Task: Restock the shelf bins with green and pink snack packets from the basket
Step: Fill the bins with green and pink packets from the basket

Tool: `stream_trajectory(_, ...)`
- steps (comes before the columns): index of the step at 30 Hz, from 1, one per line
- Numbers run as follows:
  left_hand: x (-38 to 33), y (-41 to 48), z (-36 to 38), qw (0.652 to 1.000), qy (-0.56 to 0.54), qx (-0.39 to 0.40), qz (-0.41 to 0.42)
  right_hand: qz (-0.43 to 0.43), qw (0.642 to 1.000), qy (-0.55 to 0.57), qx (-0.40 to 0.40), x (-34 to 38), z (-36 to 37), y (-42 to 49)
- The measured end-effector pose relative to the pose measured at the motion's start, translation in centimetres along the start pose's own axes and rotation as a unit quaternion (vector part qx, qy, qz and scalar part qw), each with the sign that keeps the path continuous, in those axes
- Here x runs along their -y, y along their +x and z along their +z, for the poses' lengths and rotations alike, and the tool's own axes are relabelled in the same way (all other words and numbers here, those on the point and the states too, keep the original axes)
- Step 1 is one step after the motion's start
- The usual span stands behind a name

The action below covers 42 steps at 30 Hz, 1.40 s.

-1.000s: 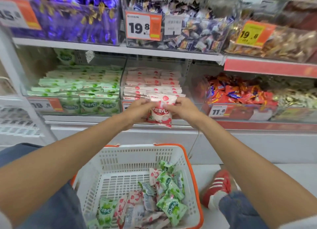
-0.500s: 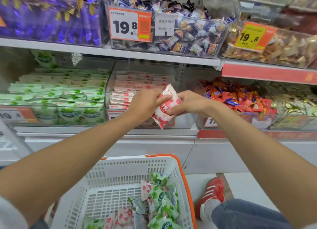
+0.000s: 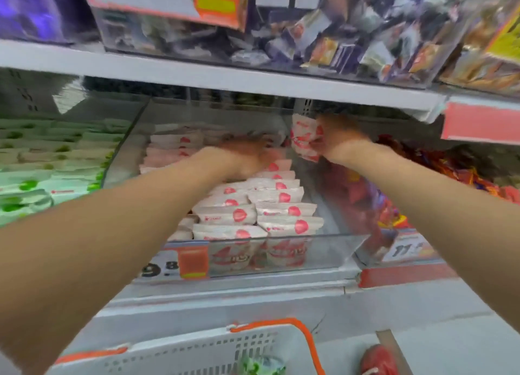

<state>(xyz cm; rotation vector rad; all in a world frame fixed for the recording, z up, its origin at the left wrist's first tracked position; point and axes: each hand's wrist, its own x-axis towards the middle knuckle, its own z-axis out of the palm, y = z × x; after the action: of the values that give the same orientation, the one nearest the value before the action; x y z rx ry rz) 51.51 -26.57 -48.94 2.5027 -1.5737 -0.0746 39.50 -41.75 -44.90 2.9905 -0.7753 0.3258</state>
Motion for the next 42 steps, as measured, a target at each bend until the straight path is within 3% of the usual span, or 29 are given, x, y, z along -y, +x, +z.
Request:
stream_trajectory(6,0.7,0.4,0.9,0.998,0.024,0.015,-0.055,-0.027,0.996,-0.088,-0.016,-0.2,0.2,3.8)
stream_trajectory(9,0.5,0.2,0.8,0.998,0.035,-0.009,-0.05,-0.04,0.996,-0.079,-0.018,-0.1,0.3,4.9)
stream_trajectory(16,1.1,0.9,1.3,0.996,0.029,-0.005,-0.084,-0.071,0.994,-0.049,0.06,0.9,0.7,5.5)
stream_trajectory(27,1.4,0.9,1.5,0.995,0.037,-0.006,-0.095,-0.063,0.984,-0.149,-0.074,0.4,0.3,6.2)
stream_trajectory(31,1.6,1.1,1.7,0.995,0.034,-0.007,-0.097,-0.089,0.984,-0.154,-0.033,0.4,1.6,6.9)
stream_trajectory(42,1.9,1.3,2.0,0.995,0.032,-0.019,-0.091,-0.162,0.97,-0.179,-0.009,0.0,2.1,7.4)
